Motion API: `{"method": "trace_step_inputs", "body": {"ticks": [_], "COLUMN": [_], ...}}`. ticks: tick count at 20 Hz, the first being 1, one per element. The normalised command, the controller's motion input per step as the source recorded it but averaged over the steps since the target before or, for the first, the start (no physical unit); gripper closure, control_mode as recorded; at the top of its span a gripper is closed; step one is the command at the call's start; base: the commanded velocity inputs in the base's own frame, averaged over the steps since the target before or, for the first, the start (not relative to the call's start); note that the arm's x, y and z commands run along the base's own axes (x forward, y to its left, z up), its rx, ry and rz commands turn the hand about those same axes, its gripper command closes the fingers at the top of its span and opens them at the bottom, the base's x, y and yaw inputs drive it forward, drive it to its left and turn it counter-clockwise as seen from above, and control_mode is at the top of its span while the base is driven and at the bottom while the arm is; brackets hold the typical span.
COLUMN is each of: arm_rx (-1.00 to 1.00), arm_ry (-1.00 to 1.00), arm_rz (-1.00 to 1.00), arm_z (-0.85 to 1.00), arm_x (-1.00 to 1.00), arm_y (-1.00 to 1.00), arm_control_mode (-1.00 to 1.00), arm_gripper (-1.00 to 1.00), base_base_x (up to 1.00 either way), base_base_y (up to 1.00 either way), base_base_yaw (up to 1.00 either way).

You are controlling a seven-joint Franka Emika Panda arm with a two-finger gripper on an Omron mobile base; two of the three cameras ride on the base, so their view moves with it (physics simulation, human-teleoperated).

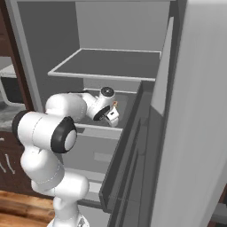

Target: Place the tupperware containing the steak and onion meal in the microwave. Close the microwave door and press the start button to reheat the meal.

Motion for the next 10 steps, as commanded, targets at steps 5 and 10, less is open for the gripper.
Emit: {"method": "trace_step_inputs", "body": {"ticks": [5, 10], "arm_rx": [0.03, 0.01], "arm_ry": [0.0, 0.0], "arm_rz": [0.0, 0.0], "arm_z": [-0.26, -0.26], "arm_x": [0.52, 0.53], "arm_y": [0.0, 0.0], "arm_control_mode": [-1.0, -1.0], "arm_gripper": [-1.0, -1.0], "base_base_x": [0.0, 0.0], "base_base_y": [0.0, 0.0], "base_base_yaw": [0.0, 0.0]}}
